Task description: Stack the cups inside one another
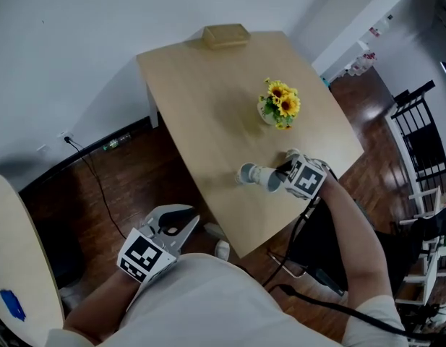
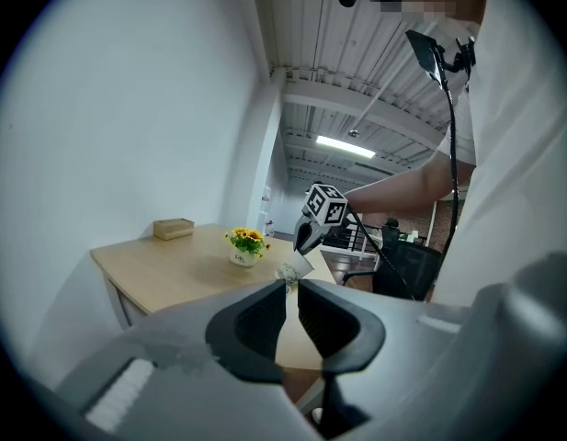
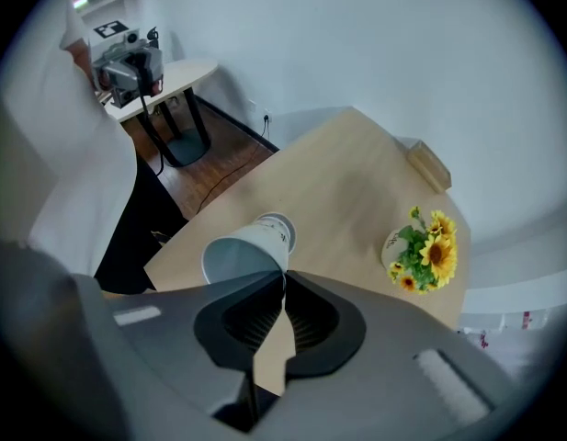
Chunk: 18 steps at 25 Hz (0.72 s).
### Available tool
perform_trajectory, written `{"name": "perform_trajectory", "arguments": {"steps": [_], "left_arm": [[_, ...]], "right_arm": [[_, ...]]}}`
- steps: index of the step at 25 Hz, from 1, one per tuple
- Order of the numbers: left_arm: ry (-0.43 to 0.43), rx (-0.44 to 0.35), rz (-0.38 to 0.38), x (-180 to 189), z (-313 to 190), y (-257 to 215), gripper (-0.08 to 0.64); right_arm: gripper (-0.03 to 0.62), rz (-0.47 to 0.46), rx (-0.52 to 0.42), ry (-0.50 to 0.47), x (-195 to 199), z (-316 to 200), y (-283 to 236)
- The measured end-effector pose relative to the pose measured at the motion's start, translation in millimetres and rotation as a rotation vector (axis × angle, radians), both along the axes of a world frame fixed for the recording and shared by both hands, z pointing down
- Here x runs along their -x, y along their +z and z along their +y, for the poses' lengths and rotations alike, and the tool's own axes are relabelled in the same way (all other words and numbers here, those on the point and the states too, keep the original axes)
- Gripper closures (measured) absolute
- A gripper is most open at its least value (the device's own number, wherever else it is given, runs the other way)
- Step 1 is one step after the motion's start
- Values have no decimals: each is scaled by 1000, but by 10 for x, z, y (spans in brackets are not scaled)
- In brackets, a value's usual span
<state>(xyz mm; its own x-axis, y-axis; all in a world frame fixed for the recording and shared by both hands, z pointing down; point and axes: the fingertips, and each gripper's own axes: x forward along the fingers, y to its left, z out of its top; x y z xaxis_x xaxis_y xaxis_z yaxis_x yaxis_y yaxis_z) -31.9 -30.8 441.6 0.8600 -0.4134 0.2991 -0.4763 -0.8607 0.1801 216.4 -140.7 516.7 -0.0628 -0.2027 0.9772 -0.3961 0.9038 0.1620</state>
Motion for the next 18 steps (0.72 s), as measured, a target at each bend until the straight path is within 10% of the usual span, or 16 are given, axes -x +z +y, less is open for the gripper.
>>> {"name": "perform_trajectory", "arguments": {"steps": [18], "left_arm": [[11, 23, -10, 256, -71, 58, 511]], "right_arm": [[574, 81, 222, 113, 95, -227, 227]]}}
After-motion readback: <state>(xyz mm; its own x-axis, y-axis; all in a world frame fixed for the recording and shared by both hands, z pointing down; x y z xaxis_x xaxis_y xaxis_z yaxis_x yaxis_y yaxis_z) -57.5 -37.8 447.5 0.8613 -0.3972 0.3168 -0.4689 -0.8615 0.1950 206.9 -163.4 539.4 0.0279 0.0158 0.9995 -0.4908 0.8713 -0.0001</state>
